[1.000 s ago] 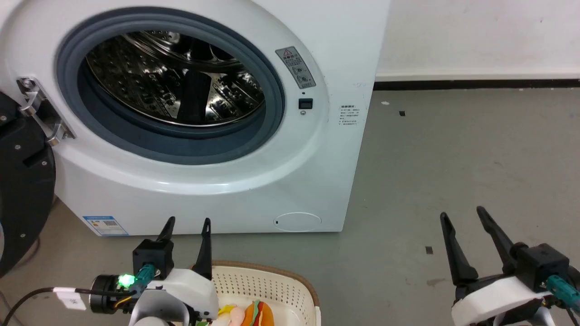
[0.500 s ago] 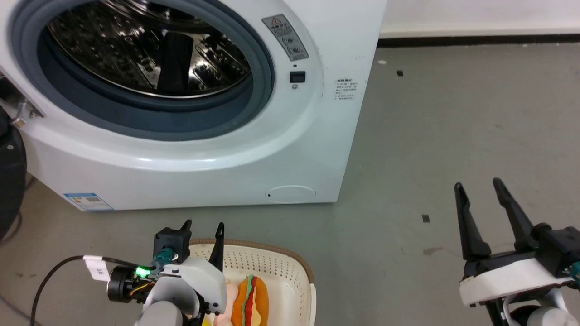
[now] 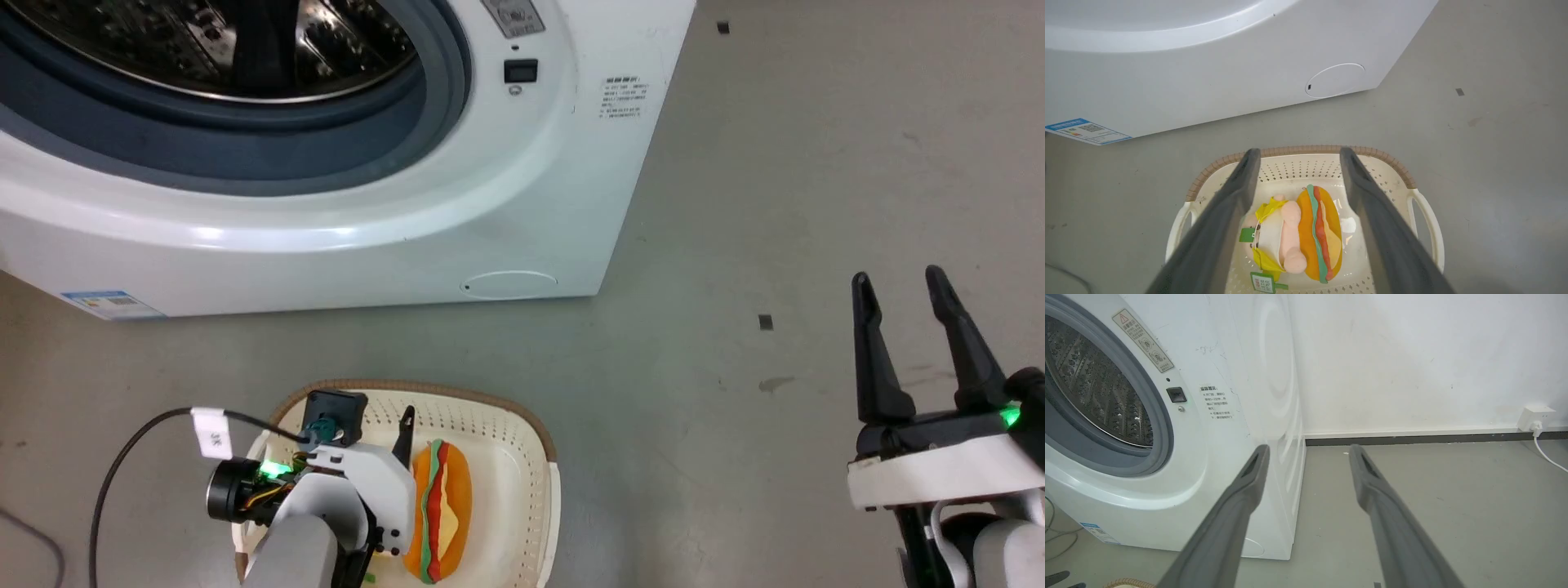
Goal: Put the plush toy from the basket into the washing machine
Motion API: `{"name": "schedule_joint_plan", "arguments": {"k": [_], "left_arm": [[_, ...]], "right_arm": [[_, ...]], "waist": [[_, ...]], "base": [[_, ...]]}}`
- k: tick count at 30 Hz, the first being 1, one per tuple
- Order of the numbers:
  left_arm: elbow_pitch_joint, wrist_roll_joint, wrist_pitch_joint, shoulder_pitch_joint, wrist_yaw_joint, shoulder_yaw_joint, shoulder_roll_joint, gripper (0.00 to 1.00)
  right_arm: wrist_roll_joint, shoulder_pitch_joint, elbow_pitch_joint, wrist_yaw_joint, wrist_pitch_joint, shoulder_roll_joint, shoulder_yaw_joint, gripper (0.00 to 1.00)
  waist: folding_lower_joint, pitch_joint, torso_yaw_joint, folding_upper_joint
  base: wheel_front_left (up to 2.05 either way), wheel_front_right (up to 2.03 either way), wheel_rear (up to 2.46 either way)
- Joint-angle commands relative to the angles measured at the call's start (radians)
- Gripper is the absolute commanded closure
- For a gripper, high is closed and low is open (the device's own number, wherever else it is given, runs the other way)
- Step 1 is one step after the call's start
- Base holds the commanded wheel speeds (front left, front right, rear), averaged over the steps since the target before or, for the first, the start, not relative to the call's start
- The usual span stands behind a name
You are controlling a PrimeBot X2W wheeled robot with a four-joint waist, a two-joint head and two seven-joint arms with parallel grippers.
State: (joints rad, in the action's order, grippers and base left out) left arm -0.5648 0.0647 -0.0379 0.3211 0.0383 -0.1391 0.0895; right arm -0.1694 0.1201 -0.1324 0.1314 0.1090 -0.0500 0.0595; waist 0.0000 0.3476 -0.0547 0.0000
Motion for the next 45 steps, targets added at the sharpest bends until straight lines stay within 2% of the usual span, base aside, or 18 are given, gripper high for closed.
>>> {"name": "schedule_joint_plan", "arguments": {"k": [1, 14, 45], "left_arm": [[-0.028, 0.006, -0.01, 0.031, 0.004, -0.009, 0.007, 0.0], [-0.162, 0.035, -0.087, 0.122, 0.018, -0.051, 0.019, 0.0], [-0.47, 0.093, -0.13, 0.329, 0.049, -0.176, 0.04, 0.0]], "right_arm": [[-0.016, 0.025, -0.012, 0.0, 0.012, 0.0, 0.005, 0.0], [-0.042, 0.072, -0.056, 0.0, 0.039, 0.0, 0.02, 0.0], [-0.122, 0.173, -0.13, -0.001, 0.101, 0.0, 0.062, 0.0]], "waist": [[0.0, 0.027, -0.004, 0.0], [0.0, 0.146, -0.009, 0.0], [0.0, 0.379, -0.04, 0.0]], "base": [[0.0, 0.0, 0.0], [0.0, 0.0, 0.0], [0.0, 0.0, 0.0]]}}
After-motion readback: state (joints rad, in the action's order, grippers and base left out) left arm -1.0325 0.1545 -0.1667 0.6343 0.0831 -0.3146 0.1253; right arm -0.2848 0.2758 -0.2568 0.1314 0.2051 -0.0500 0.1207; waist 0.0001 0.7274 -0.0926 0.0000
